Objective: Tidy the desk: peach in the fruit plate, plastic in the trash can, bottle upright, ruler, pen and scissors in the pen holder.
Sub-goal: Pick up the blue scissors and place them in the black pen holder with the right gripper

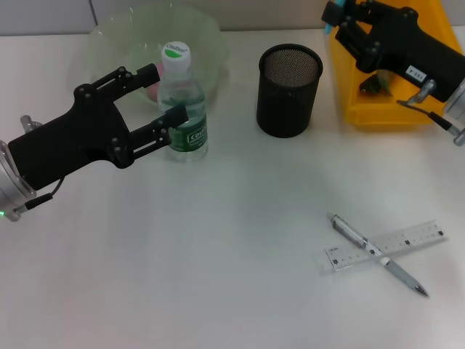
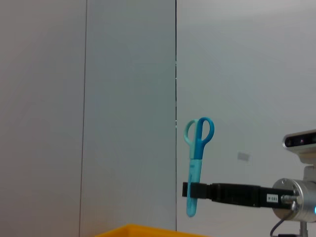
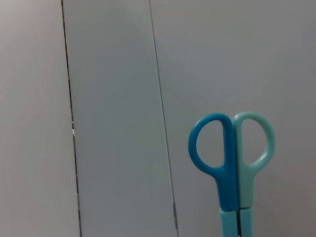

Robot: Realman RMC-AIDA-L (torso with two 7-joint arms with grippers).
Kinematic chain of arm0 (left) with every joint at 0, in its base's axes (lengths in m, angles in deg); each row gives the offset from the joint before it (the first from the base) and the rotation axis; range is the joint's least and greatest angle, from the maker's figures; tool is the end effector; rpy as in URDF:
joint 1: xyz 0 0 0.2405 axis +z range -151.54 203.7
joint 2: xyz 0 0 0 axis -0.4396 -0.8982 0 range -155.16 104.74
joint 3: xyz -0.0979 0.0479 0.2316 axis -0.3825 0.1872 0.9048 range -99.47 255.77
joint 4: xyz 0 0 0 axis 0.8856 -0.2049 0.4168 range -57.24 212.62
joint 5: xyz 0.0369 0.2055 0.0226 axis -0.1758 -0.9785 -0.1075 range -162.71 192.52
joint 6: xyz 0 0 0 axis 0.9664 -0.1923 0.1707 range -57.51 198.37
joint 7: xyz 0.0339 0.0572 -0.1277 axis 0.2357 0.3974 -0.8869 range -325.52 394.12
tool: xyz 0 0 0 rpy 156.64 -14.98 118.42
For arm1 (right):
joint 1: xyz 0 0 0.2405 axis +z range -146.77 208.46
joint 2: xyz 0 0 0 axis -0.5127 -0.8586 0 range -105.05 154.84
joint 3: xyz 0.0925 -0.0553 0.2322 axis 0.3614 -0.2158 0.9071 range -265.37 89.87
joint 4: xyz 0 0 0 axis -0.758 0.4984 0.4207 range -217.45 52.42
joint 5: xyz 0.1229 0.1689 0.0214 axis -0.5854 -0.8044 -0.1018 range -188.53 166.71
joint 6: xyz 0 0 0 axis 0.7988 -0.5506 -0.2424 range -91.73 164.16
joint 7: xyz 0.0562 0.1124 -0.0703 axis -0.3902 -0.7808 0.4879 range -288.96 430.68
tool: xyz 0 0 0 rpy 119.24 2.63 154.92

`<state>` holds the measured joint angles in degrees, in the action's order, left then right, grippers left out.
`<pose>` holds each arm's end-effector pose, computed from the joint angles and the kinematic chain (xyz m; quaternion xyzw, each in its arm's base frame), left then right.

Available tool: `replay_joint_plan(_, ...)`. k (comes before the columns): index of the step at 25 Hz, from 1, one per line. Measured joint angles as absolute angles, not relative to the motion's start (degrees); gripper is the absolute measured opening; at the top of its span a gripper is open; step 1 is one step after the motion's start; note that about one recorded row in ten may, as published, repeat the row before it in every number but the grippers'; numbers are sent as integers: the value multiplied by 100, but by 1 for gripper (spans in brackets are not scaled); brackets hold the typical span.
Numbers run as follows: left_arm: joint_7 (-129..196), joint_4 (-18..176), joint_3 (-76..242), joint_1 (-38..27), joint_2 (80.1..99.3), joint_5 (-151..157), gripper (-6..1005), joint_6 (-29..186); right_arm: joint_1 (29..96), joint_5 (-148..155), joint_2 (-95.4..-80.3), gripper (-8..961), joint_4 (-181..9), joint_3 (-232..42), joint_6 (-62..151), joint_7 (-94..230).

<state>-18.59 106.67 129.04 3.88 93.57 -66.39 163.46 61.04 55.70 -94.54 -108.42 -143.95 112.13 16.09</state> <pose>-0.2585 0.3005 0.0053 -0.8774 -0.0873 -0.4082 0.2366 0.2308 0.3677 0.0016 -0.8386 0.1475 0.4178 0.3169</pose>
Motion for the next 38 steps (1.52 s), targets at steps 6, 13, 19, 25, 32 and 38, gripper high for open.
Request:
replay_joint_plan(6, -1856, 10663, 12929, 388, 9360, -6630, 726, 16331, 6281, 5411, -9480, 210, -10255, -14429, 11077, 2722)
replay_joint_plan(13, -1853, 10660, 12930, 340, 9362, -6629, 726, 16260, 6343, 5397, -9481, 217, -10089, -14395, 10718, 2984)
replay_joint_plan(19, -1858, 10660, 12931, 244, 9360, -6630, 726, 16217, 6562, 5263, -9487, 223, -9799, -14424, 10379, 3028)
replay_joint_plan(25, -1851, 10637, 12947, 147, 9364, -6631, 726, 16147, 6753, 5253, -9489, 229, -9618, -14429, 10059, 3029)
replay_joint_plan(32, -1851, 10578, 12956, 78, 9362, -6631, 726, 16066, 6849, 5260, -9490, 236, -9506, -14433, 9981, 2975)
replay_joint_plan(38, -1851, 10567, 12955, -8, 9362, -6631, 726, 16045, 6861, 5288, -9489, 243, -9482, -14442, 9950, 2918)
